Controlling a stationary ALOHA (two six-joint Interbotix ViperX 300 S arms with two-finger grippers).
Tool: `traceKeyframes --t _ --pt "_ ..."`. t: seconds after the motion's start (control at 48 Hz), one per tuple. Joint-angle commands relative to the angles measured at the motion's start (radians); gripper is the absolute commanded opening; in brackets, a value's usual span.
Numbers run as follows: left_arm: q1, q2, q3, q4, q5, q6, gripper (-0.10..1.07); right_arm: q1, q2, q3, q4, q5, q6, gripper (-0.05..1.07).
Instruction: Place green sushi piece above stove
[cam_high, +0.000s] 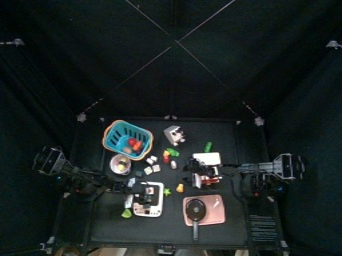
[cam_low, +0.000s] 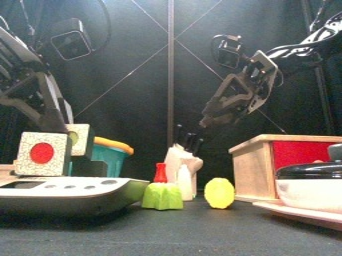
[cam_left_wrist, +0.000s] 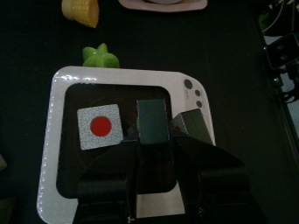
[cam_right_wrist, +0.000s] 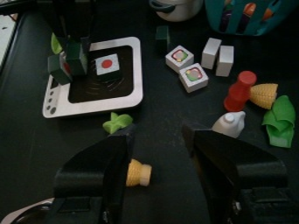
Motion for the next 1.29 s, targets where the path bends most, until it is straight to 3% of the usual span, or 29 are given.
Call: traceKeyframes --t 0.0,0.125,0.479,0.917,1.271 --pt "0.003 -0.017 -0.018 0.021 -0.011 0.002 0.6 0.0 -0.014 -0.025 0.0 -0.005 -0.002 0.83" --pt "0.043 -0.031 -0.034 0.071 -0.015 0.002 0.6 0.0 -0.014 -0.025 0.0 -0.005 -0.002 0.83" --pt "0.276 -0.015 -0.057 0.17 -0.018 0.0 0.6 -0.002 -0.014 -0.023 -0.008 -0.003 -0.002 0.83" --pt "0.348 0.106 -0.066 0.183 -0.02 0.0 0.61 0.0 -0.012 -0.02 -0.008 -0.002 -0.002 0.83" --pt "0.405 0.121 -0.063 0.193 -0.021 0.003 0.62 -0.002 -0.011 -0.02 -0.008 -0.002 -0.002 0.83"
